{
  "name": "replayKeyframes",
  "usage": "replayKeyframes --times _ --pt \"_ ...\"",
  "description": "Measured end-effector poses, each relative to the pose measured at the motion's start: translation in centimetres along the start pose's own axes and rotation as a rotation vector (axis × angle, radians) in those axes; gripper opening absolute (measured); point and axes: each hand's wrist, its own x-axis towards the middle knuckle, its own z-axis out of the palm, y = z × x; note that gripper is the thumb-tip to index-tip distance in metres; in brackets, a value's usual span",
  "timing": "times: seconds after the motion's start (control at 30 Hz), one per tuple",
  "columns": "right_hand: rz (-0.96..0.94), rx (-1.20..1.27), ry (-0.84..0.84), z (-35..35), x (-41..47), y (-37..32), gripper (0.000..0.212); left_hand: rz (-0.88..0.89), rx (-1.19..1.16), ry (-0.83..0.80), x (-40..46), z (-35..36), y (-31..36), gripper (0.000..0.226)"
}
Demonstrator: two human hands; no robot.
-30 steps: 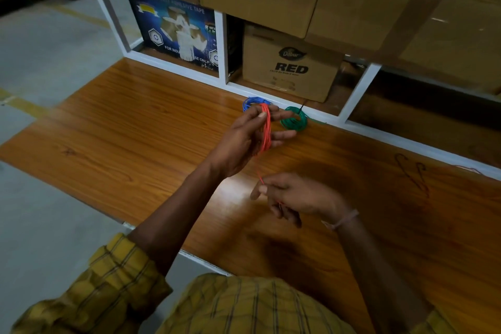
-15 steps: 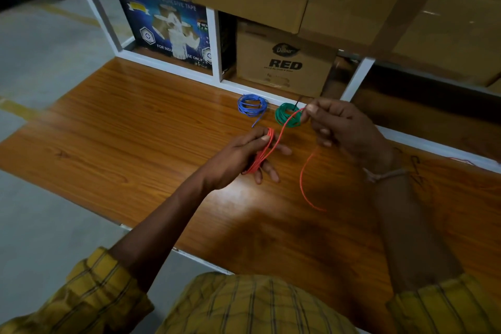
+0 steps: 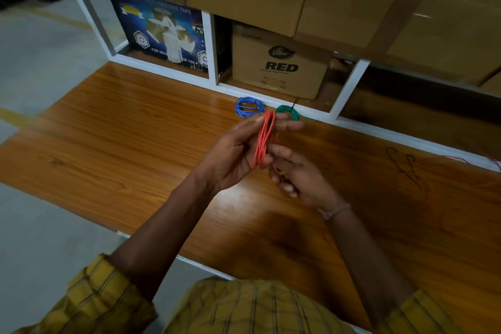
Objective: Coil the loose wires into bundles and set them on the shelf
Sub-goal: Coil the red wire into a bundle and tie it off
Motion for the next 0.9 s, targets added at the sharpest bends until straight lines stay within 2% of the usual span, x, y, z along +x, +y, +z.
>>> replayKeyframes --times 0.17,0.23,0.3,0.37,0.47,0.57,0.63,0.8,0.9 --pt "0.003 -0.296 -0.125 1.3 -2.4 -0.4 0.033 0.083 0.085 0.090 1.1 -1.4 0.8 0.045" --pt "-0.013 -0.351 -0.187 1.3 -3.5 -1.4 0.031 0.096 0.256 0.188 1.7 -2.0 0.9 0.042" --pt "-0.073 -0.408 -0.232 1.1 -4.5 -2.9 0.027 0.101 0.523 0.273 2.0 -2.6 0.5 0.038" --pt "-0.168 -0.461 -0.265 0.5 -5.4 -4.5 0.022 0.100 0.765 0.280 2.0 -3.0 -0.2 0.034" --pt "-0.332 -0.378 -0.264 -1.4 -6.3 -7.1 0.021 0.054 0.906 0.233 1.7 -3.2 -0.8 0.031" --pt "-0.373 -0.029 -0.212 -3.9 -6.1 -9.1 0.026 -0.032 0.866 0.176 0.9 -3.1 -1.0 0.031" --pt "-0.366 0.083 -0.151 -5.1 -5.0 -9.7 0.029 -0.090 0.783 0.120 0.4 -2.7 -1.2 0.034" --pt "-0.334 -0.087 0.103 -6.5 -0.5 -7.6 0.031 -0.162 0.469 -0.081 -0.7 -1.5 -1.4 0.039" --pt "-0.290 -0.132 0.203 -5.7 0.8 -5.0 0.033 -0.165 0.302 -0.140 -0.8 -1.1 -1.1 0.042"
